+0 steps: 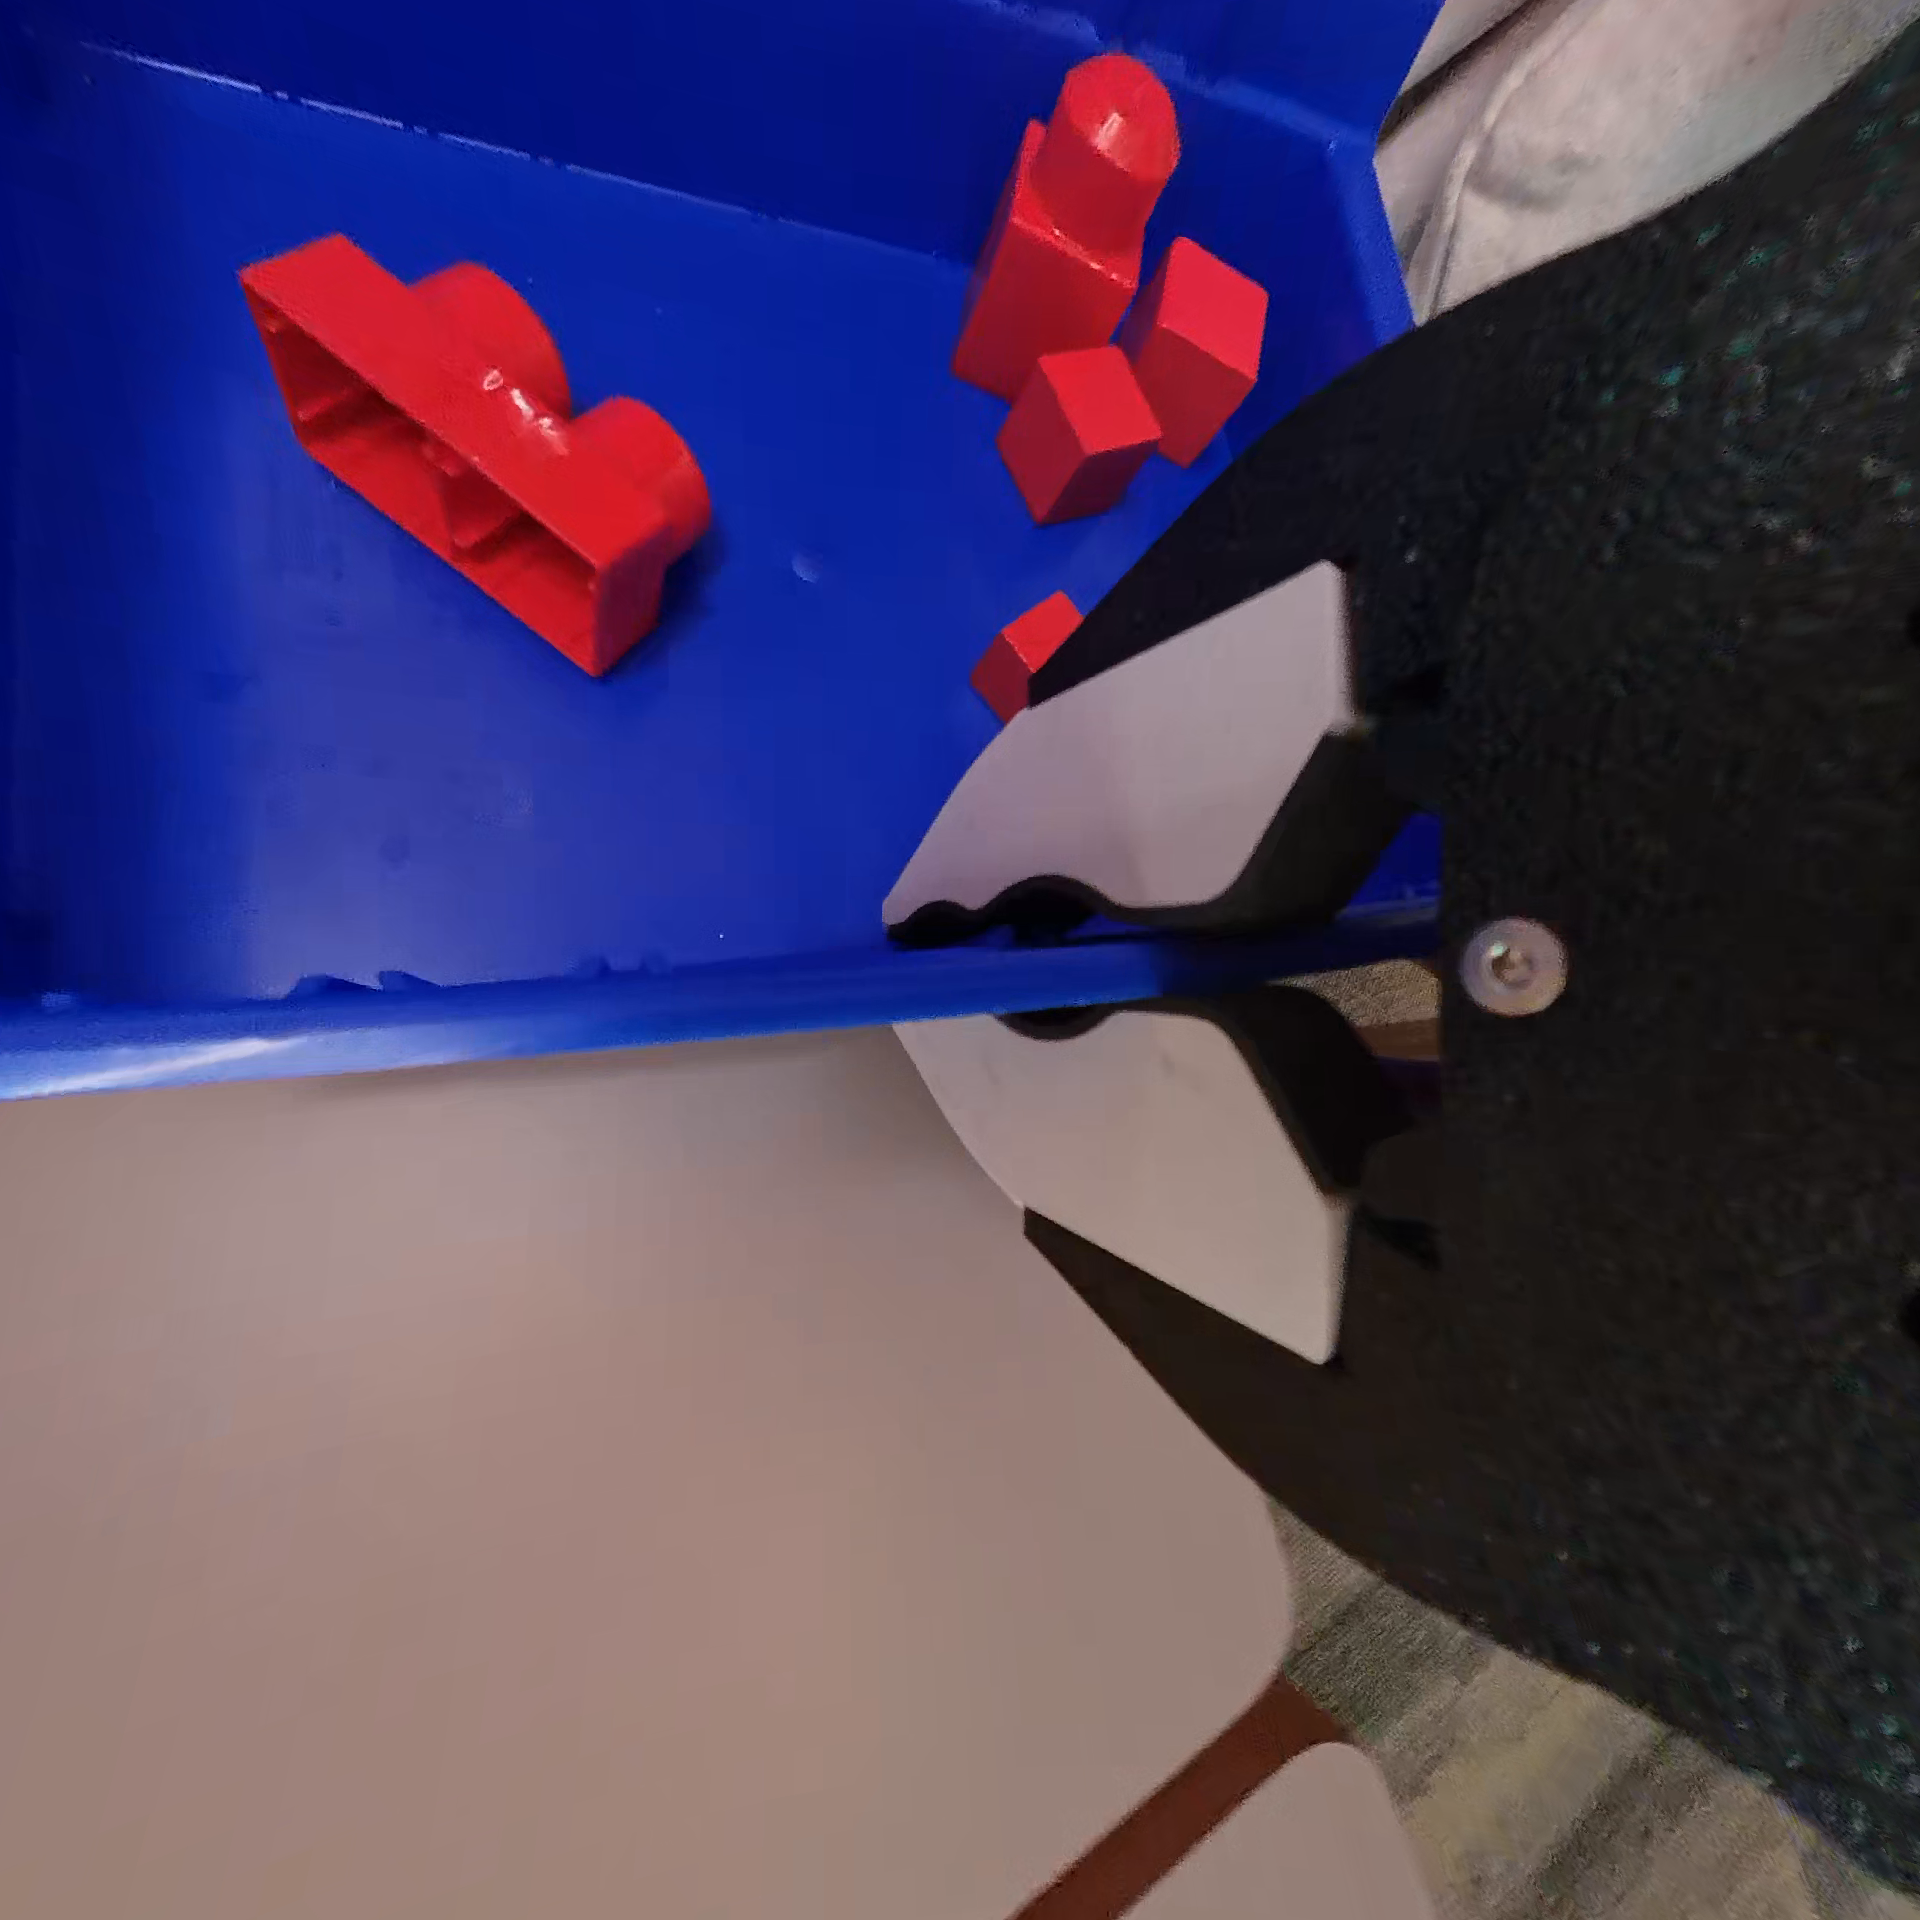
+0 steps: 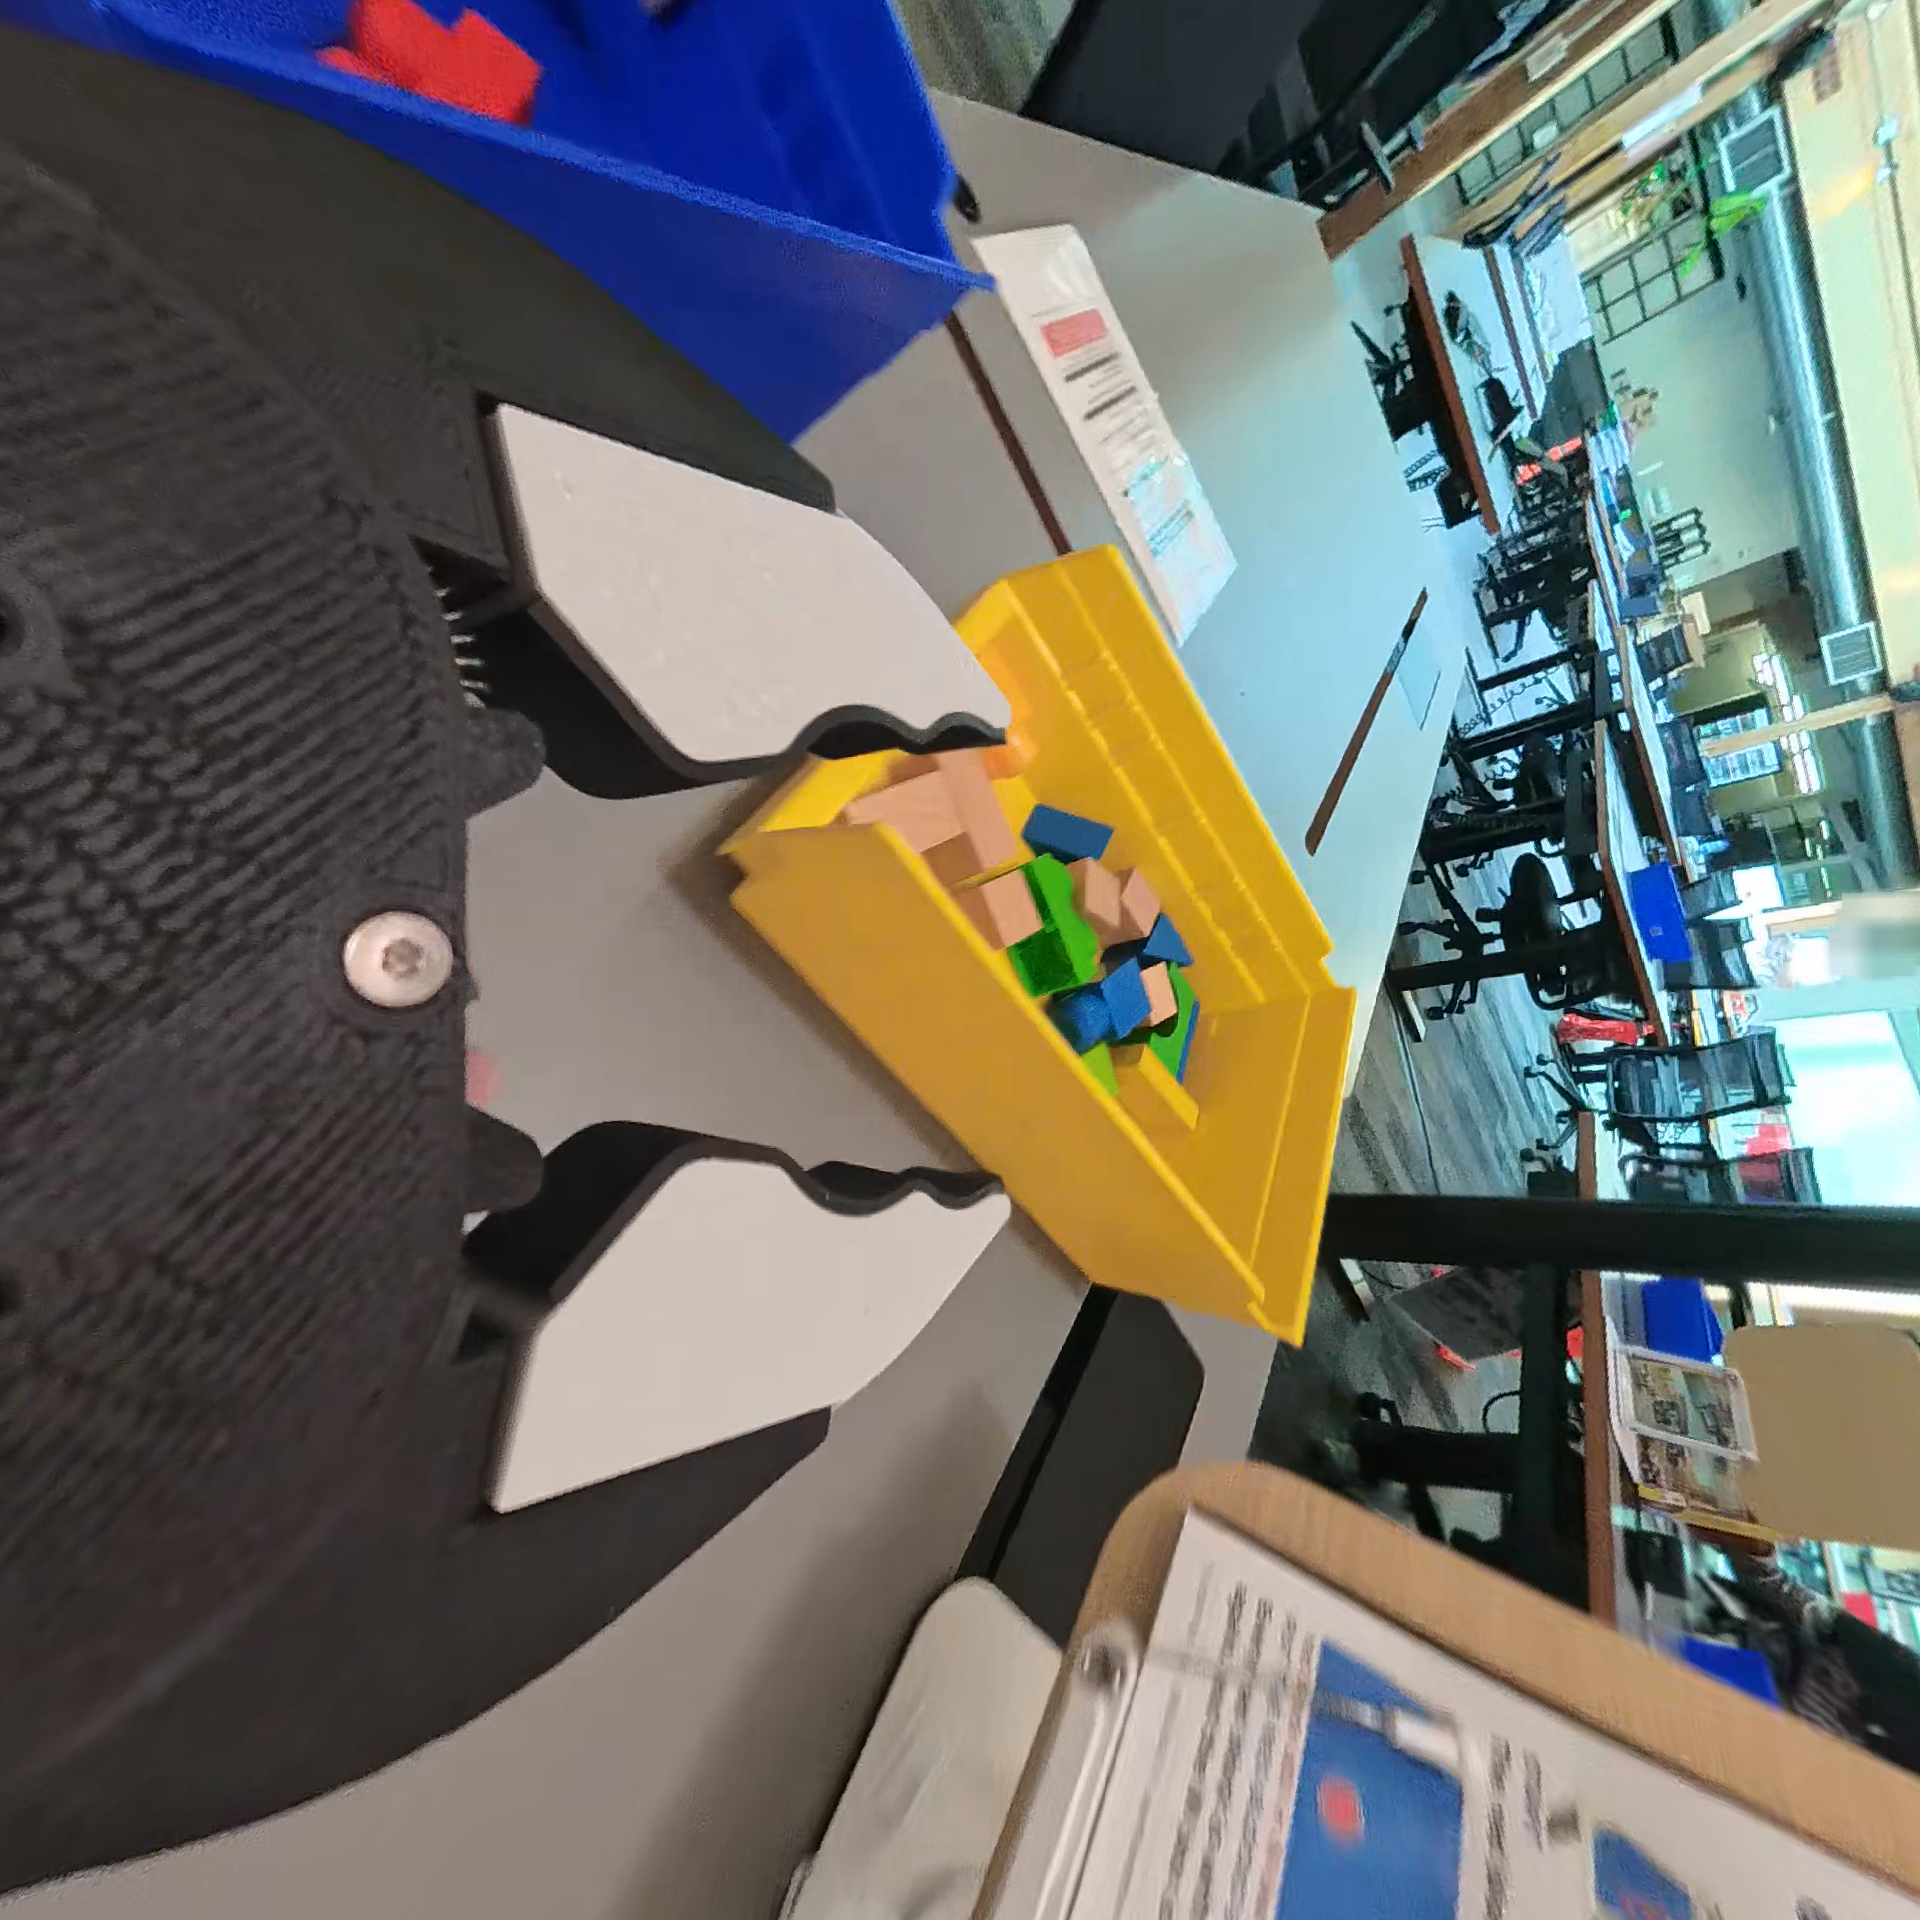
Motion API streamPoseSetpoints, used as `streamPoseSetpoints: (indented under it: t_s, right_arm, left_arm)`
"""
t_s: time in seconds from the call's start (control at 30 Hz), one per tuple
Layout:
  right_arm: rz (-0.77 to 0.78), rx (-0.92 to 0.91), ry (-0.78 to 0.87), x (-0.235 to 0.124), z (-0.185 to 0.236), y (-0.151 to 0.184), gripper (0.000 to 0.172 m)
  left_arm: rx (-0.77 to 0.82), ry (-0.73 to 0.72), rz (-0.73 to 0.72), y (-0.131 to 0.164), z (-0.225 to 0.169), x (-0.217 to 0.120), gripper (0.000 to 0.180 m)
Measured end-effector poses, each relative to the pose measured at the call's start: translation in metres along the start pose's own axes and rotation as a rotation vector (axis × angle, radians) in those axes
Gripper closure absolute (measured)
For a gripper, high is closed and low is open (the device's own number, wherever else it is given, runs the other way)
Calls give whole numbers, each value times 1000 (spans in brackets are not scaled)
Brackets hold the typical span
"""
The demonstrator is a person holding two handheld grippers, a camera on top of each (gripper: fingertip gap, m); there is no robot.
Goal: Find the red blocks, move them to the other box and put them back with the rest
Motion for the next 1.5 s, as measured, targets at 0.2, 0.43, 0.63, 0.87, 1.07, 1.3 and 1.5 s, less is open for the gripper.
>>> streamPoseSetpoints:
  t_s: [0.2, 0.43, 0.63, 0.87, 1.07, 1.3, 1.5]
  right_arm:
    - [101, -17, 88, 76, 33, 15, 87]
    - [195, -169, 282, 118, 33, 42, 113]
    - [203, -320, 428, 120, 13, 45, 141]
    - [237, -287, 363, 74, -22, 48, 164]
    - [249, -363, 242, -26, -62, 65, 163]
    - [249, -341, 210, -170, -137, 88, 164]
    - [267, -353, 400, -289, -212, 105, 164]
  left_arm:
    - [-177, -61, -32, 48, 53, -9, 176]
    - [-301, -108, -123, 58, 91, -22, 175]
    - [-328, -123, -125, 60, 101, -27, 175]
    - [-334, -124, -121, 61, 105, -29, 175]
    - [-323, -126, -113, 57, 109, -30, 175]
    - [-309, -114, -106, 26, 109, -23, 175]
    - [-259, -92, -81, -30, 108, -8, 176]
Point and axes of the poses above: each gripper's, where its closed fingertips meet, x out along the fingers, y out of its underside, z = x × y across the jaws, the point moved 4 cm from there along -x, back along the fingers, and after that the axes turned 14 degrees about y, right-handed, at the moved point
